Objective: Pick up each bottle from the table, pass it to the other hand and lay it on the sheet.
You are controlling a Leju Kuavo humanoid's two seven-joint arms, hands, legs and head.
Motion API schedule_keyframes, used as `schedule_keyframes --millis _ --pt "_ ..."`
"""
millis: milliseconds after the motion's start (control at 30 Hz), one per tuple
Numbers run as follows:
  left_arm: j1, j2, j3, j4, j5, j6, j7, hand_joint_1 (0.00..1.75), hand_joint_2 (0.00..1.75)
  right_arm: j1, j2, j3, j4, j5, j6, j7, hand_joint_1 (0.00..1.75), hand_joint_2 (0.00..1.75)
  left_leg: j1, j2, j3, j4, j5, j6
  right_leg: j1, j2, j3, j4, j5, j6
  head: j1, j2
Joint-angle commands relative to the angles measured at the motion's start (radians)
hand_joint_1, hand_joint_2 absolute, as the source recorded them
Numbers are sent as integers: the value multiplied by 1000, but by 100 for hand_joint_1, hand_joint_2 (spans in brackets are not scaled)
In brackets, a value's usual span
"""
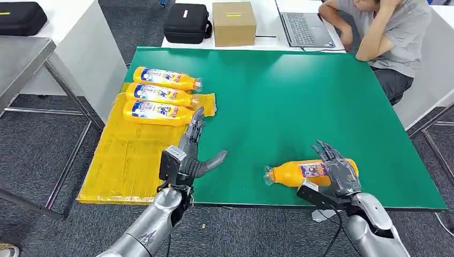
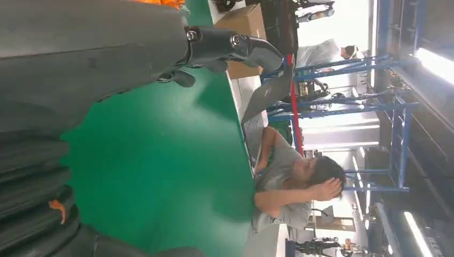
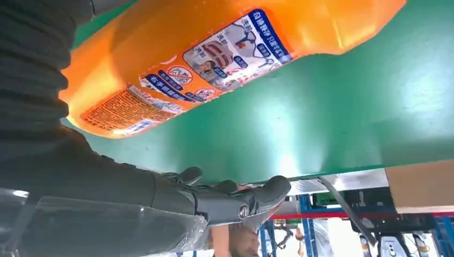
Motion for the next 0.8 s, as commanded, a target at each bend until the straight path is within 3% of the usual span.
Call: schedule_keyframes --millis 33,800 --pt "-28 28 8 32 3 -4 3 0 175 -58 4 42 94 -2 -1 -6 0 175 0 3 6 0 -2 -2 1 2 5 0 -1 -2 0 0" --pt "-44 13 -23 67 33 -44 3 0 175 -18 -50 40 48 48 80 59 0 175 0 1 2 0 -1 -1 0 0 2 -1 0 -1 0 0"
